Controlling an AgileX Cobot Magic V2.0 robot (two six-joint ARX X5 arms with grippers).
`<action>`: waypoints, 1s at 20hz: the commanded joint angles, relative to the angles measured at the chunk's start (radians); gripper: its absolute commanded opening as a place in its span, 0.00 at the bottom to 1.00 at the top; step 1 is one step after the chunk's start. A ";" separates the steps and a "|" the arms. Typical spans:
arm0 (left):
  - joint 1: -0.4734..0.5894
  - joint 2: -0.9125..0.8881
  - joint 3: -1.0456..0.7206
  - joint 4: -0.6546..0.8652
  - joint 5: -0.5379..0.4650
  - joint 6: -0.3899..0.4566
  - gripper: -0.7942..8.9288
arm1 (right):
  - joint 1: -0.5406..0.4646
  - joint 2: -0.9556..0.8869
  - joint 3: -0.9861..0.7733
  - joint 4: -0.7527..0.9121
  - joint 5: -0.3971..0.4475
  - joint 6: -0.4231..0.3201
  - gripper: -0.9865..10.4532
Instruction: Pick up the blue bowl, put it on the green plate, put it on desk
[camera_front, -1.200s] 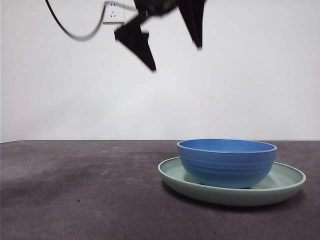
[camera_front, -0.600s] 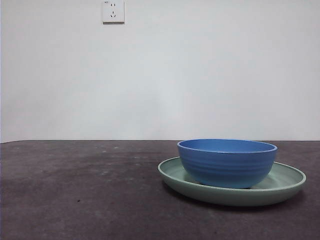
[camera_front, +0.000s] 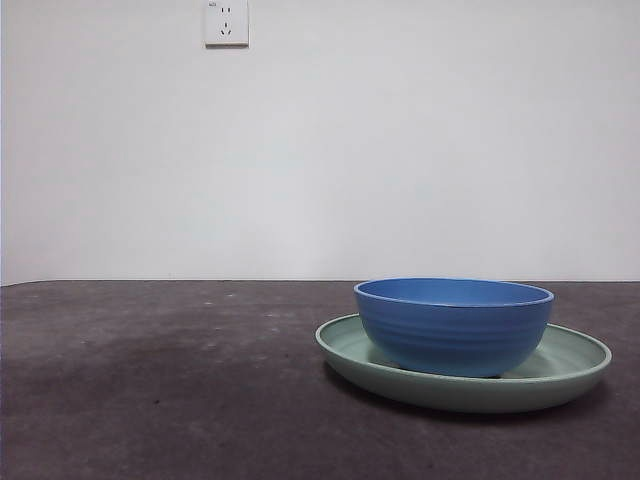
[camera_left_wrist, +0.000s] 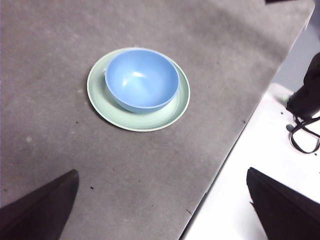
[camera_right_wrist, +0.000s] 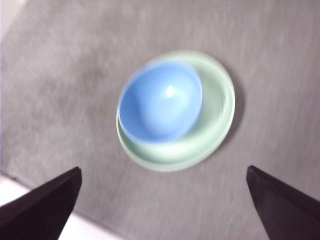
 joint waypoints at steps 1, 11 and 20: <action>-0.005 -0.074 -0.090 0.051 0.003 -0.046 0.82 | 0.000 0.060 0.019 -0.018 0.001 0.014 0.58; -0.005 -0.200 -0.125 0.023 0.003 -0.073 0.82 | 0.068 0.442 0.019 0.066 0.215 -0.047 0.57; -0.005 -0.200 -0.125 0.023 0.003 -0.073 0.82 | 0.126 0.756 0.019 0.355 0.232 -0.046 0.47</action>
